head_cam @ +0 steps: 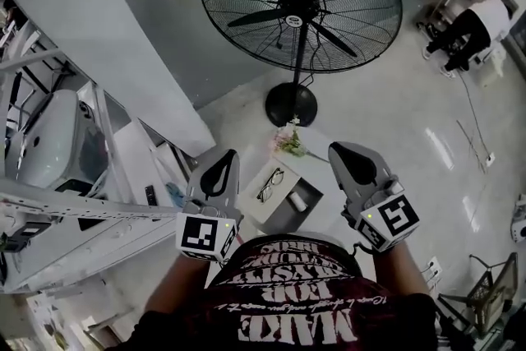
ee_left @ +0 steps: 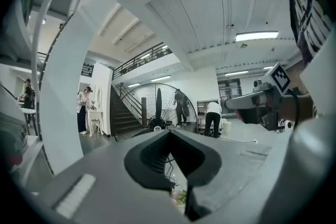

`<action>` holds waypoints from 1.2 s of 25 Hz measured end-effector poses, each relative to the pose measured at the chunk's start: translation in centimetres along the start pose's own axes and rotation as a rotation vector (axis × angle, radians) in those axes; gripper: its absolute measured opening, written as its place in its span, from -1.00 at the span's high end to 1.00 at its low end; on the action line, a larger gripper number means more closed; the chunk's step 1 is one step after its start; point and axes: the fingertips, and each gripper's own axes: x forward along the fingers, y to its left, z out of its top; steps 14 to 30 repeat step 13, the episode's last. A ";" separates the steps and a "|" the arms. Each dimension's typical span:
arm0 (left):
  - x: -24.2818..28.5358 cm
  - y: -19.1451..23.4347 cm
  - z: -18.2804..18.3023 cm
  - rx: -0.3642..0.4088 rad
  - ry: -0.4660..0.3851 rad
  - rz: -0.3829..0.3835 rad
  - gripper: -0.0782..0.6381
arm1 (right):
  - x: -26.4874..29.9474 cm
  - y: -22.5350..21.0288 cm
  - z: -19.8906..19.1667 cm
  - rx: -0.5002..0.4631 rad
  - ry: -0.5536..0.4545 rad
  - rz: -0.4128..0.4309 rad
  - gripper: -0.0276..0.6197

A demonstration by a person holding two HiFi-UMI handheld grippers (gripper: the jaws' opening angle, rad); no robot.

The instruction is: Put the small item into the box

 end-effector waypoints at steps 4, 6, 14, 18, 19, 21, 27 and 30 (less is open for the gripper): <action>-0.3 0.3 -0.3 0.002 -0.004 0.010 0.78 | 0.3 0.3 0.7 0.030 -0.026 0.009 0.83; -0.5 0.4 -0.4 0.000 -0.005 0.013 0.78 | 0.4 0.6 0.5 0.028 -0.026 0.012 0.83; -1.1 0.1 -0.4 -0.001 -0.004 0.018 0.78 | 0.2 1.3 0.0 0.036 -0.017 0.020 0.83; -1.1 0.1 -0.4 -0.001 -0.004 0.018 0.78 | 0.2 1.3 0.0 0.036 -0.017 0.020 0.83; -1.1 0.1 -0.4 -0.001 -0.004 0.018 0.78 | 0.2 1.3 0.0 0.036 -0.017 0.020 0.83; -1.1 0.1 -0.4 -0.001 -0.004 0.018 0.78 | 0.2 1.3 0.0 0.036 -0.017 0.020 0.83; -1.1 0.1 -0.4 -0.001 -0.004 0.018 0.78 | 0.2 1.3 0.0 0.036 -0.017 0.020 0.83; -1.1 0.1 -0.4 -0.001 -0.004 0.018 0.78 | 0.2 1.3 0.0 0.036 -0.017 0.020 0.83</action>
